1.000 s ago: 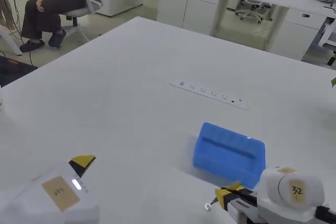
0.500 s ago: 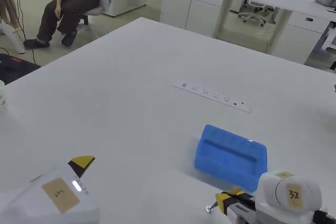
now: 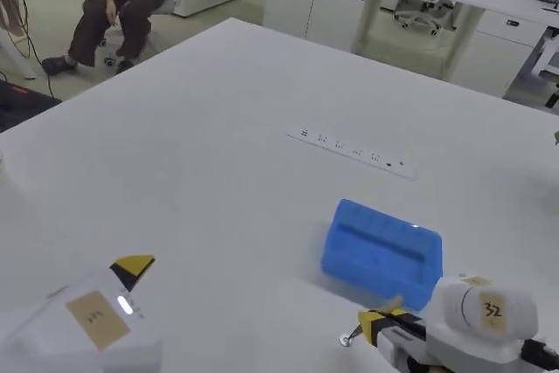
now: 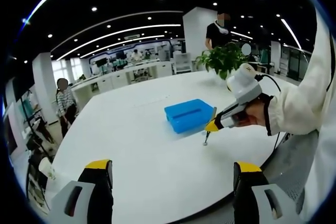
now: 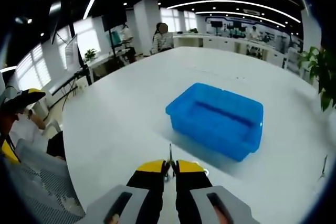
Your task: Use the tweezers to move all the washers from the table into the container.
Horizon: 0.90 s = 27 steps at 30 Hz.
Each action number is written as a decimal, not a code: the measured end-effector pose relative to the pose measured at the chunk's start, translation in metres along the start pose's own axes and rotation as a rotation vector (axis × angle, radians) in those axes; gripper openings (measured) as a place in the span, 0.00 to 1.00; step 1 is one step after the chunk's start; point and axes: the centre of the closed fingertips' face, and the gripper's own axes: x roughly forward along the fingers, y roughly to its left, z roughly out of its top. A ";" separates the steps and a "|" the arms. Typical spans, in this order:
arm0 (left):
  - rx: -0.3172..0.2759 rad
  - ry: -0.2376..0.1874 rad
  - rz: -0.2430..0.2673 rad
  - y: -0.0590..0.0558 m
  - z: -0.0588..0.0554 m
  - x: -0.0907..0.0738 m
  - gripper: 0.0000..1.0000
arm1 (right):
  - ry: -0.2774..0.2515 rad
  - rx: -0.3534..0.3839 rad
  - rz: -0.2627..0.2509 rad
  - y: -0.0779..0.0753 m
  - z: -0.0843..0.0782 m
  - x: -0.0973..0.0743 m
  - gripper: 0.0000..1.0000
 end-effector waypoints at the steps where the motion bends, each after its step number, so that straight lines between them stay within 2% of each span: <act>1: 0.001 0.001 0.000 0.000 0.000 0.000 0.98 | 0.000 -0.002 -0.003 -0.001 0.000 0.000 0.04; 15: -0.002 0.013 0.006 -0.001 0.000 0.000 0.97 | -0.001 -0.034 0.003 0.002 0.002 0.002 0.04; 24: -0.004 0.019 0.005 0.000 -0.003 0.001 0.97 | -0.006 -0.029 0.003 0.004 0.003 0.002 0.04; 27: -0.008 0.024 0.000 -0.001 -0.006 0.002 0.97 | -0.004 -0.052 -0.004 0.004 0.002 0.002 0.04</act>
